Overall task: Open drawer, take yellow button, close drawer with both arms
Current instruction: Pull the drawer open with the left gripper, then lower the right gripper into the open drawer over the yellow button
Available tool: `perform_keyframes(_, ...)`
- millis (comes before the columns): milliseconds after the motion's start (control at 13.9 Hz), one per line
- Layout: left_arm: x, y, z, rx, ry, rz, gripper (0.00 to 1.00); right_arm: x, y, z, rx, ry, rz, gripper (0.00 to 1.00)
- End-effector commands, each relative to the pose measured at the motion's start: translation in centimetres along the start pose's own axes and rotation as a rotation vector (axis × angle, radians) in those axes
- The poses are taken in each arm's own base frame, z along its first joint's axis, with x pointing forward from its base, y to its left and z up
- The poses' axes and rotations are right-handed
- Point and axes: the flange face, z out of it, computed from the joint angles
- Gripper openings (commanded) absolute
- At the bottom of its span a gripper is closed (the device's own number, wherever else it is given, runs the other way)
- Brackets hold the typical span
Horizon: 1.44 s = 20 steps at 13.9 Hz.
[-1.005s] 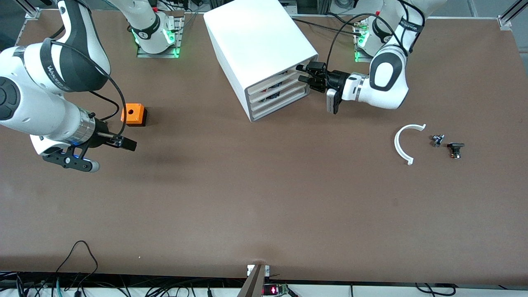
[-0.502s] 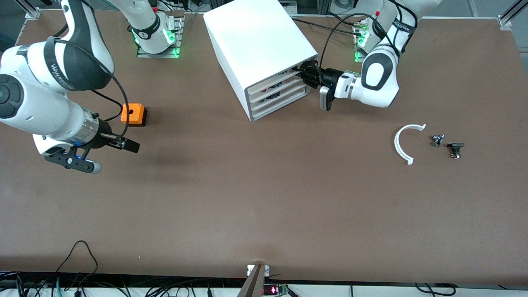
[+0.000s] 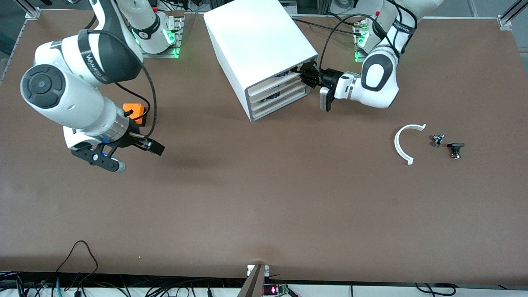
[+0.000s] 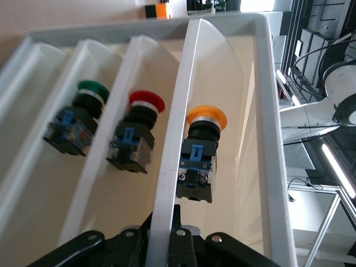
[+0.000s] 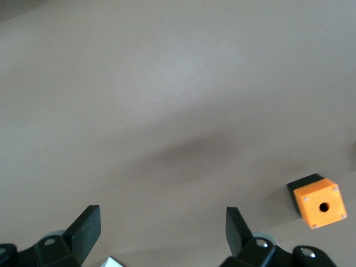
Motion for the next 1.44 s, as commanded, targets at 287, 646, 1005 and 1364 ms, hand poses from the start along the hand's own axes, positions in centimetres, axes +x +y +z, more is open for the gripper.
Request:
perform_keyframes(287, 6.9, -4.9, -10.8, 0.065, 0.05, 0.06, 0.0, -3.4, -7.6, -0.2, 0.048, 0.012, 0.174, 1.0)
perform_keyframes(646, 9.1, -5.0, -15.5, 0.099, 0.039, 0.016, 0.0, -10.7, -16.0, 0.0, 0.102, 0.022, 0.312, 1.0)
perform_keyframes(1005, 9.5, -4.1, -16.3, 0.09, 0.026, -0.009, 0.0, -17.5, -22.0, 1.3, 0.195, 0.025, 0.441, 1.0)
perform_keyframes(1364, 9.3, -3.6, -17.0, 0.068, 0.022, -0.011, 1.0, -22.7, -26.2, 2.1, 0.329, -0.001, 0.576, 1.0)
